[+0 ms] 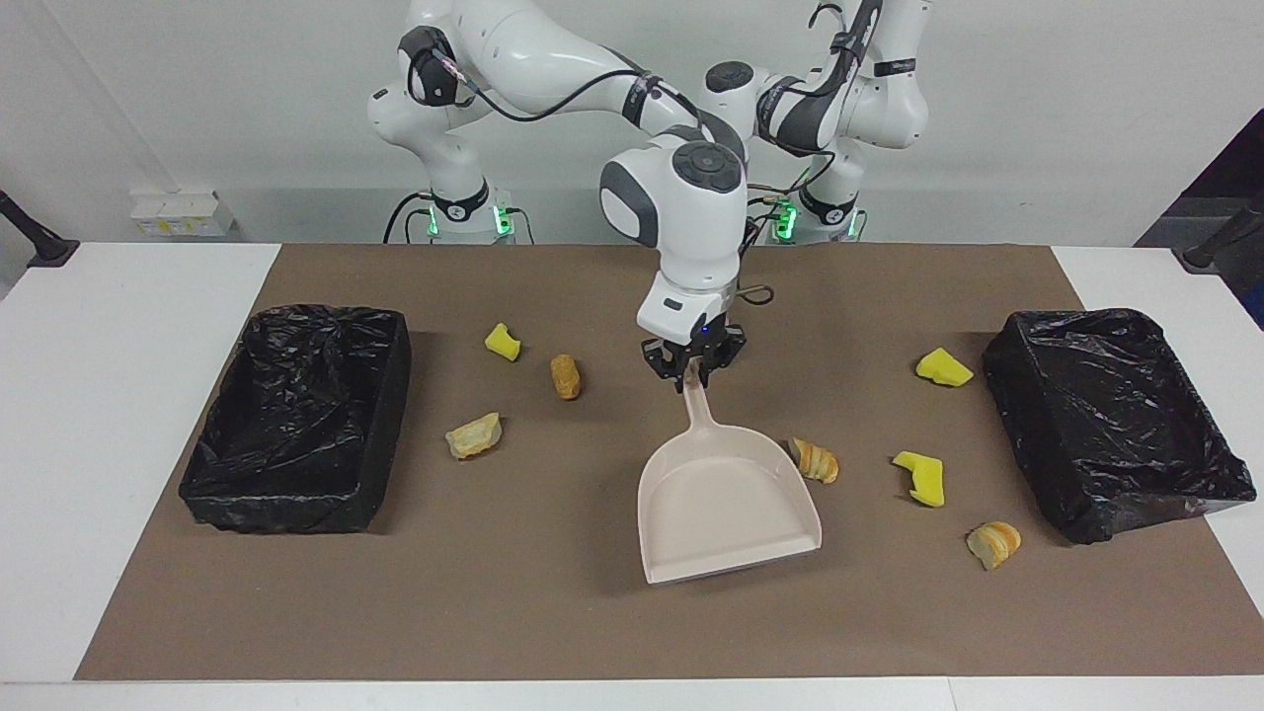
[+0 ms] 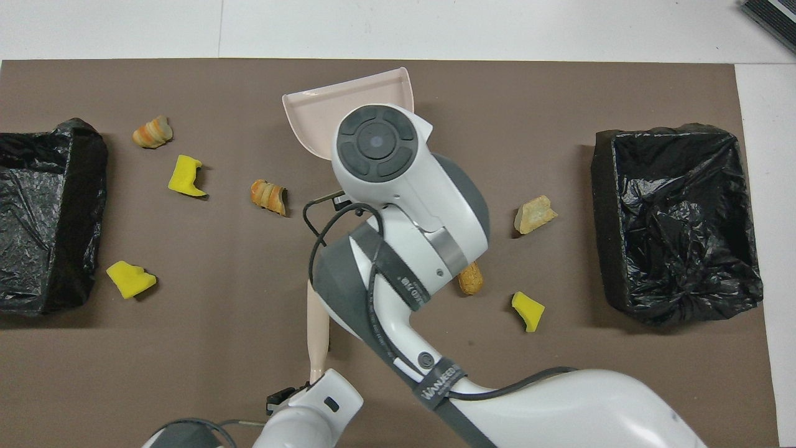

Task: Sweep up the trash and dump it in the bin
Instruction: 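Lift the brush with the left gripper while the right gripper moves the dustpan, then sweep the yellow sponges into the dustpan with the brush in the left gripper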

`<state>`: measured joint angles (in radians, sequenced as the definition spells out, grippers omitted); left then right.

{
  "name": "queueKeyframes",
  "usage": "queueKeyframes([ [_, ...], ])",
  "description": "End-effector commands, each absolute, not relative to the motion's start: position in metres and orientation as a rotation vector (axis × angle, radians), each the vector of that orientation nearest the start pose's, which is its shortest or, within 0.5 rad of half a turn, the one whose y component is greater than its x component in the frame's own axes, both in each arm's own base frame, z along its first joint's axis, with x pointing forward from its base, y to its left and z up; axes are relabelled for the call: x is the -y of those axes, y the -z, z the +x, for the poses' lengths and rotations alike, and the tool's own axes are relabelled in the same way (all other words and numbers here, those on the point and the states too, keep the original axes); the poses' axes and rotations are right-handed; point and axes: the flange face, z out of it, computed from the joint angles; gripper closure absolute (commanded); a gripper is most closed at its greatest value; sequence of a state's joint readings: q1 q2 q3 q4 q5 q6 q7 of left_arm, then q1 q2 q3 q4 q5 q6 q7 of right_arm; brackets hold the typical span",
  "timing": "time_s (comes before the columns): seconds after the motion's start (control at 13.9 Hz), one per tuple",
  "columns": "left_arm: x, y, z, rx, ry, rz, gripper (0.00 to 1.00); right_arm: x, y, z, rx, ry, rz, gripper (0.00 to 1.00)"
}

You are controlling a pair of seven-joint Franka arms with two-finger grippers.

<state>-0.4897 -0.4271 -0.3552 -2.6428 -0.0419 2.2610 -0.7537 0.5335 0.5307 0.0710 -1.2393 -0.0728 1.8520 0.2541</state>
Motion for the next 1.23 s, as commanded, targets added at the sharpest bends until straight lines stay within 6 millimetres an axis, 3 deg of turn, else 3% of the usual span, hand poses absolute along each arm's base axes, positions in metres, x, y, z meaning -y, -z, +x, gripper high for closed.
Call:
queueKeyframes([
  [0.0,0.263,-0.397,0.308,0.079,0.148,-3.004,1.0,-0.36,-0.478,0.59,0.845,0.075,-3.029,1.0],
  [0.14,0.228,-0.414,0.343,0.184,0.178,-2.943,1.0,-0.339,-0.474,0.596,1.079,0.005,-2.969,1.0],
  [0.29,0.193,-0.417,0.38,0.27,0.164,-2.884,1.0,-0.319,-0.47,0.608,1.318,-0.006,-2.87,1.0],
  [0.36,0.172,-0.415,0.401,0.343,0.121,-2.856,1.0,-0.299,-0.466,0.618,1.428,-0.017,-2.802,1.0],
  [0.5,0.124,-0.41,0.431,0.412,0.081,-2.784,1.0,-0.287,-0.462,0.626,1.564,-0.007,-2.682,1.0],
  [0.79,0.021,-0.397,0.443,0.398,-0.038,-2.683,1.0,-0.273,-0.454,0.634,1.814,-0.016,-2.532,1.0],
  [0.94,0.004,-0.384,0.432,0.378,-0.101,-2.673,1.0,-0.276,-0.438,0.639,1.849,-0.04,-2.515,1.0],
  [1.01,0.004,-0.375,0.426,0.373,-0.123,-2.669,1.0,-0.285,-0.426,0.64,1.904,-0.047,-2.498,1.0],
  [1.15,0.005,-0.354,0.418,0.35,-0.139,-2.685,1.0,-0.296,-0.421,0.639,1.95,-0.017,-2.473,1.0],
])
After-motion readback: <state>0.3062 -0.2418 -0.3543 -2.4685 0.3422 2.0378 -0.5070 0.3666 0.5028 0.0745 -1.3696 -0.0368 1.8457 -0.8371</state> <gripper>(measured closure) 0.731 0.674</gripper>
